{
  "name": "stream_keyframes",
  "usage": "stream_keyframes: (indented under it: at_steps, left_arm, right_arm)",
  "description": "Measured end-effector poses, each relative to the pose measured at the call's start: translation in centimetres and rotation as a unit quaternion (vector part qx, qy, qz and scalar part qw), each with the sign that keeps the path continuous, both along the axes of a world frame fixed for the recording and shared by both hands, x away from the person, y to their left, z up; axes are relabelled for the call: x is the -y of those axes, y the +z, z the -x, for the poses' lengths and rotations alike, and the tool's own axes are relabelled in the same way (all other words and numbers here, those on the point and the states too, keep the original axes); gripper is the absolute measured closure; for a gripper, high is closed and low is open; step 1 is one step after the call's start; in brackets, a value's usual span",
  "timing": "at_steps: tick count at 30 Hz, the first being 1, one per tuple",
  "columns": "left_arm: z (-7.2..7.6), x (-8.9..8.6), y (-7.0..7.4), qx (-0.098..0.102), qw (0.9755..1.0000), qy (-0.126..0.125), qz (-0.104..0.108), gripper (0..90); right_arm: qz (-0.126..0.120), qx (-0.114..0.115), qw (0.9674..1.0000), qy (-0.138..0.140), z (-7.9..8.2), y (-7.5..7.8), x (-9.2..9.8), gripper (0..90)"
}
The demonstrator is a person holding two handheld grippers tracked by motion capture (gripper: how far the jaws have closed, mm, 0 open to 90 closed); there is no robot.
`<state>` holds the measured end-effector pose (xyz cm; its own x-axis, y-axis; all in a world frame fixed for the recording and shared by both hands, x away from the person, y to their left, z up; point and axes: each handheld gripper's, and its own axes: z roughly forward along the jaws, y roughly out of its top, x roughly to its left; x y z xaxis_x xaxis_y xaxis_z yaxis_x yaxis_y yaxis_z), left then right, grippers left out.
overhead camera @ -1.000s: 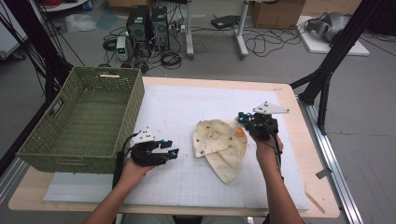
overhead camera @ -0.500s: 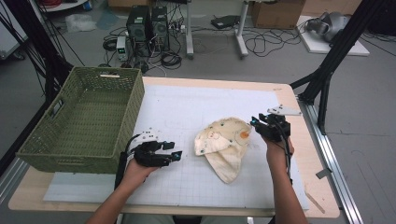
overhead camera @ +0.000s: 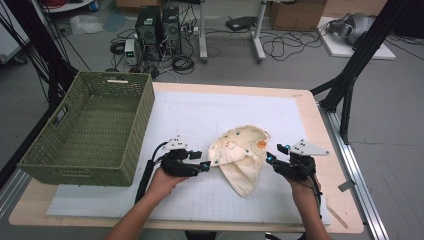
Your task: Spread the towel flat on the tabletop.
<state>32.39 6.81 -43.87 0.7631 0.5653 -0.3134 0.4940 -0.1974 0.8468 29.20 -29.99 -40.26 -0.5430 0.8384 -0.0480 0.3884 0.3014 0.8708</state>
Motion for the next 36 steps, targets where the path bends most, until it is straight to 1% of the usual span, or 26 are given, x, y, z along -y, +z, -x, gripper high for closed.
stream_keyframes:
  at_steps: [2, 3, 4, 5, 6, 8, 9, 10, 11, 12, 13, 16, 18, 19, 21, 23, 25, 27, 28, 29, 31, 32, 33, 34, 35, 36]
  left_arm:
    - [-0.4, 0.8, -0.3, -0.014, 0.9996, 0.015, -0.021, 36.3]
    - [-0.6, 1.1, -0.4, -0.016, 0.9995, 0.017, -0.023, 37.0]
    - [-0.7, 1.4, -0.5, -0.015, 0.9995, 0.015, -0.022, 37.1]
    - [-0.9, 1.7, -0.5, -0.017, 0.9994, 0.017, -0.026, 37.3]
    - [-1.1, 1.9, -0.5, -0.016, 0.9992, 0.017, -0.032, 40.5]
    - [-1.3, 2.4, -0.4, -0.007, 0.9990, 0.010, -0.043, 52.4]
    - [-1.3, 2.5, -0.3, -0.002, 0.9988, 0.010, -0.049, 61.6]
    - [-1.4, 2.5, -0.2, 0.003, 0.9987, 0.014, -0.049, 73.1]
    - [-1.5, 2.3, -0.1, 0.008, 0.9983, 0.021, -0.053, 82.5]
    - [-1.6, 2.0, -0.1, 0.013, 0.9977, 0.029, -0.060, 85.9]
    - [-1.8, 1.5, -0.1, 0.016, 0.9969, 0.039, -0.067, 86.7]
    - [-2.4, 0.1, 0.3, 0.023, 0.9949, 0.066, -0.073, 87.1]
    - [-2.9, -0.8, 0.8, 0.026, 0.9945, 0.082, -0.059, 87.2]
    - [-3.1, -1.2, 1.0, 0.026, 0.9942, 0.089, -0.055, 87.2]
    - [-3.6, -1.9, 1.5, 0.027, 0.9930, 0.100, -0.057, 87.2]
    - [-4.0, -2.6, 1.8, 0.035, 0.9910, 0.117, -0.054, 87.2]
    - [-4.5, -3.4, 1.9, 0.033, 0.9888, 0.131, -0.065, 87.2]
    - [-4.9, -4.1, 2.0, 0.040, 0.9856, 0.148, -0.072, 87.2]
    - [-4.9, -4.1, 2.0, 0.040, 0.9856, 0.148, -0.072, 87.2]
    - [-5.2, -4.7, 2.1, 0.042, 0.9842, 0.155, -0.074, 87.2]
    - [-5.4, -5.0, 2.2, 0.044, 0.9831, 0.162, -0.072, 87.2]
    - [-5.5, -5.2, 2.3, 0.043, 0.9826, 0.166, -0.071, 87.2]
    - [-5.5, -5.2, 2.3, 0.045, 0.9815, 0.173, -0.069, 87.2]
    - [-5.5, -5.3, 2.4, 0.046, 0.9810, 0.176, -0.068, 87.2]
    - [-5.6, -5.4, 2.5, 0.048, 0.9803, 0.178, -0.070, 87.2]
    - [-5.7, -5.5, 2.5, 0.048, 0.9795, 0.182, -0.072, 87.2]
  right_arm:
    - [0.001, -0.003, 1.0000, 0.000, 0.1, -0.4, 0.1, 47.1]
    - [0.003, -0.006, 1.0000, -0.002, 0.0, -0.5, 0.1, 46.5]
    - [0.000, -0.008, 1.0000, -0.003, 0.0, -0.6, 0.2, 46.0]
    - [-0.004, -0.008, 0.9999, -0.006, -0.1, -0.7, 0.3, 45.7]
    - [-0.006, -0.009, 0.9999, -0.007, -0.1, -0.7, 0.4, 45.8]
    - [-0.010, -0.013, 0.9998, -0.010, -0.1, -0.8, 0.5, 46.0]
    - [-0.009, -0.014, 0.9998, -0.010, -0.2, -0.9, 0.6, 46.0]
    - [-0.010, -0.014, 0.9998, -0.010, -0.2, -0.9, 0.6, 46.1]
    - [-0.011, -0.015, 0.9998, -0.009, -0.2, -1.0, 0.6, 46.0]
    - [-0.010, -0.015, 0.9998, -0.009, -0.2, -1.0, 0.7, 46.1]
    - [-0.011, -0.017, 0.9998, -0.009, -0.2, -1.0, 0.7, 46.1]
    - [-0.013, -0.018, 0.9997, -0.009, -0.2, -1.1, 0.8, 46.3]
    - [-0.015, -0.019, 0.9997, -0.009, -0.2, -1.1, 0.8, 46.2]
    - [-0.014, -0.018, 0.9997, -0.008, -0.2, -1.2, 0.8, 46.3]
    - [-0.014, -0.023, 0.9996, -0.006, -0.4, -1.4, 0.7, 46.3]
    - [-0.015, -0.031, 0.9994, -0.002, -0.5, -1.6, 0.3, 46.3]
    - [-0.015, -0.037, 0.9992, 0.006, -0.6, -1.8, -0.2, 46.2]
    - [-0.023, -0.043, 0.9985, 0.023, -0.7, -1.9, -0.9, 45.1]
    - [-0.030, -0.044, 0.9979, 0.038, -0.7, -1.9, -1.3, 44.5]
    - [-0.027, -0.046, 0.9974, 0.047, -0.8, -1.9, -1.8, 43.6]
    - [-0.018, -0.053, 0.9967, 0.058, -1.0, -2.2, -2.9, 42.2]
    - [-0.011, -0.062, 0.9963, 0.059, -1.1, -2.4, -3.4, 42.2]
    - [-0.001, -0.070, 0.9958, 0.059, -1.3, -2.7, -3.9, 42.2]
    - [0.014, -0.080, 0.9950, 0.058, -1.4, -3.0, -4.3, 42.1]
    - [0.023, -0.084, 0.9944, 0.061, -1.6, -3.3, -4.7, 42.6]
    - [0.028, -0.092, 0.9933, 0.064, -1.7, -3.6, -4.9, 45.1]
